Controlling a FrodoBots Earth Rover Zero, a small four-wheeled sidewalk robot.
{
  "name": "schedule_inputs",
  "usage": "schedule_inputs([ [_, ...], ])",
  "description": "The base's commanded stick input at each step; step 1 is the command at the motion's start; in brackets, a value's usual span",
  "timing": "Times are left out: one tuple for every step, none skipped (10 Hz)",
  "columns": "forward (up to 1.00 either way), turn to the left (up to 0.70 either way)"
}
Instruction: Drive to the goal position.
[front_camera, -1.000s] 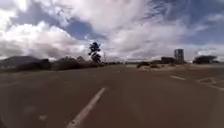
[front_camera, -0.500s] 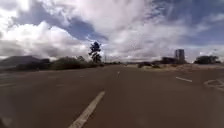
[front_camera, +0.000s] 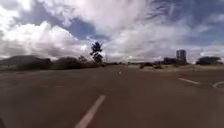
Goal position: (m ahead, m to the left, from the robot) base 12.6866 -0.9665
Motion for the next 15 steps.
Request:
schedule_inputs([
  [0.70, -0.35],
  [0.70, -0.35],
  [0.70, -0.35],
  [0.70, -0.35],
  [0.70, -0.35],
  [0.70, -0.35],
  [0.70, -0.26],
  [0.70, -0.08],
  [0.70, 0.00],
  [0.70, 0.00],
  [0.70, 0.00],
  [0.70, 0.00],
  [0.70, 0.00],
  [0.70, 0.00],
  [0.70, 0.00],
])
